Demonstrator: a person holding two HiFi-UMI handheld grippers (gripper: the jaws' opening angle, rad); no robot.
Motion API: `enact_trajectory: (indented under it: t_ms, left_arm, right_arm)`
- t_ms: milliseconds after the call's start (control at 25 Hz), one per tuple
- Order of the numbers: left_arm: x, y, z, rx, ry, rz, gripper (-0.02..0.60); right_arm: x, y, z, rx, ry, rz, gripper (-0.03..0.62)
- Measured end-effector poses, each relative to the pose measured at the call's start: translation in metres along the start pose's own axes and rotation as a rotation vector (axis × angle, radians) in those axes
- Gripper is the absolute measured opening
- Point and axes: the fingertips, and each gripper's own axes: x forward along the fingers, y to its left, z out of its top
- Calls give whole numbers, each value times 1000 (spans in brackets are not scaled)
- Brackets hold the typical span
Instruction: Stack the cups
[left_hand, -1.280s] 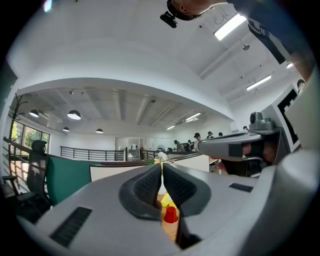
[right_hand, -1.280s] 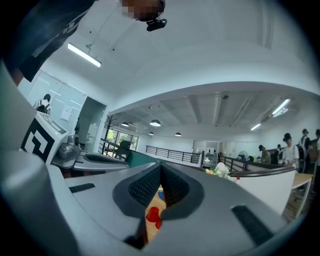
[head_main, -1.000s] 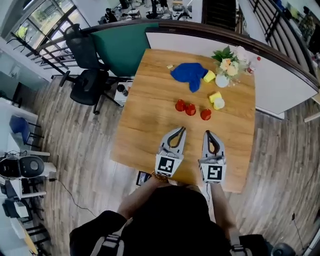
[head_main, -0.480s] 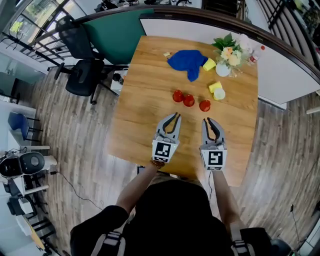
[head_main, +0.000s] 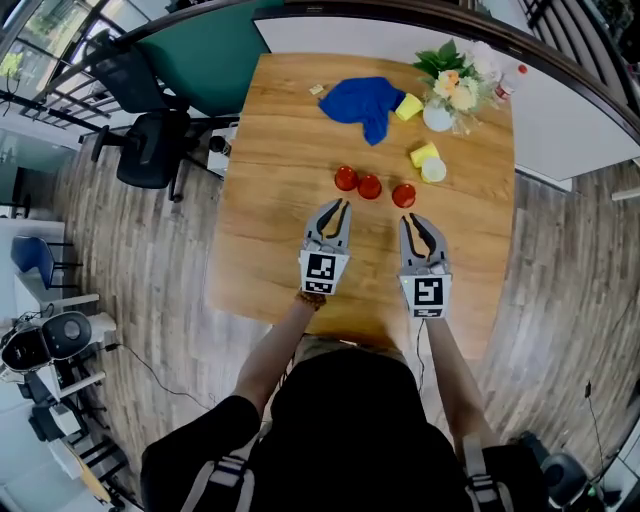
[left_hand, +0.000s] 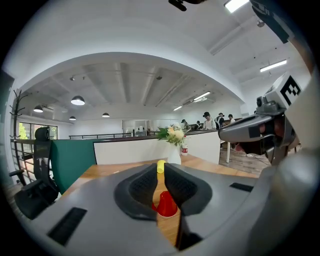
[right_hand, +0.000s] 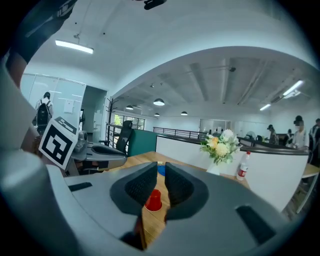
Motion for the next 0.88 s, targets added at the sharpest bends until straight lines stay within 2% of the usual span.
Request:
enact_trajectory:
  t_ms: [240,320,440,600,880]
  left_arm:
    - [36,16,-47,-26,70,10,48]
    - [46,25,-63,-50,95,25,117]
    - [56,37,-83,-79,125,58,144]
    - [71,43,-106,-88,159,56,181]
    - [103,56,-140,-155,210,47,244]
  right_arm:
    - [1,-2,-29,29,63,3,55]
    - [0,1,-38,54,97,12,54]
    - [0,8,-49,72,134,32,52]
    - [0,18,-63,70,160,64,51]
    - [2,31,-74,69,197,103,45]
